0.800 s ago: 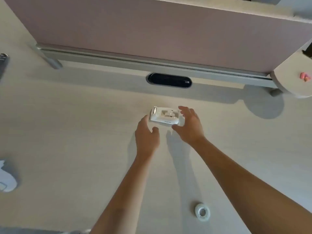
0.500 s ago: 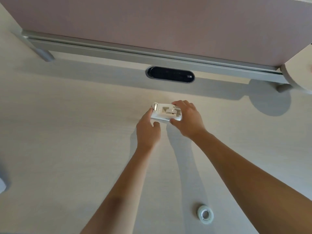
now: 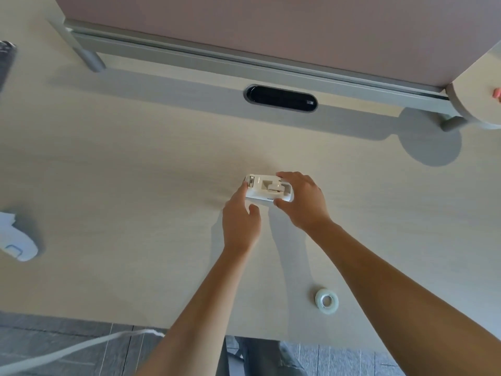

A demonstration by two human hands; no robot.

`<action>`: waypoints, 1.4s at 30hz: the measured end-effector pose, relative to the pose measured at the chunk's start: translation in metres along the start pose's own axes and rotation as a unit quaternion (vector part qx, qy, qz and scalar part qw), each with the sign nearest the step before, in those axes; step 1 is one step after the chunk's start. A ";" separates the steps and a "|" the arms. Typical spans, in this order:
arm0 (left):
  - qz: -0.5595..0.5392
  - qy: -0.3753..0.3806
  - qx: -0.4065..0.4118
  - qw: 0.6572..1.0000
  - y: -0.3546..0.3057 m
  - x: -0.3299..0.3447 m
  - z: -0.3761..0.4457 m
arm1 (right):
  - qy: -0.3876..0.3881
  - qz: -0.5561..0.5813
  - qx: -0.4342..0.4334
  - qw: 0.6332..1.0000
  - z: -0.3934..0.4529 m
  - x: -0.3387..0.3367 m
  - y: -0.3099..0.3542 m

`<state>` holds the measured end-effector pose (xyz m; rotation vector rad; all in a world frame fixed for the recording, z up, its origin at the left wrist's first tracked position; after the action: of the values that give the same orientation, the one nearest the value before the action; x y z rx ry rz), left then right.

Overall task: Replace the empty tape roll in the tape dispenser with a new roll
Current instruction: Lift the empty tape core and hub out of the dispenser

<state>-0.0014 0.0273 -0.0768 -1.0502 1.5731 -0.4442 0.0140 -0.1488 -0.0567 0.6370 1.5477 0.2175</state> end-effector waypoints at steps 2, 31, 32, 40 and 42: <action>0.004 -0.004 -0.001 1.000 0.010 -0.006 -0.015 | 0.002 0.003 0.000 1.000 -0.019 0.003 0.001; 0.011 -0.130 0.191 0.973 0.099 -0.039 -0.140 | 0.028 0.008 -0.099 0.995 -0.155 0.011 0.002; 0.013 -0.131 0.198 0.971 0.101 -0.039 -0.141 | 0.020 0.004 -0.107 0.994 -0.157 0.011 0.002; -0.023 -0.149 0.227 0.962 0.113 -0.039 -0.144 | -0.074 -0.072 -0.182 0.978 -0.175 0.019 0.000; -0.036 -0.152 0.232 0.960 0.114 -0.039 -0.144 | -0.095 -0.090 -0.193 0.972 -0.178 0.021 0.001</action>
<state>-0.1791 0.0832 -0.0984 -0.7677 1.0892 -0.6337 -0.1566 -0.0943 -0.0565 0.2017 1.3202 0.3022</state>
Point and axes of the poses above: each hand's wrist, its own z-axis towards the middle knuckle, its own x-axis out of the palm, y = z × x, the point moved 7 cm from there along z, towards the middle knuckle, and after that the axes turned 12 degrees about -y, right-handed, at the moved point
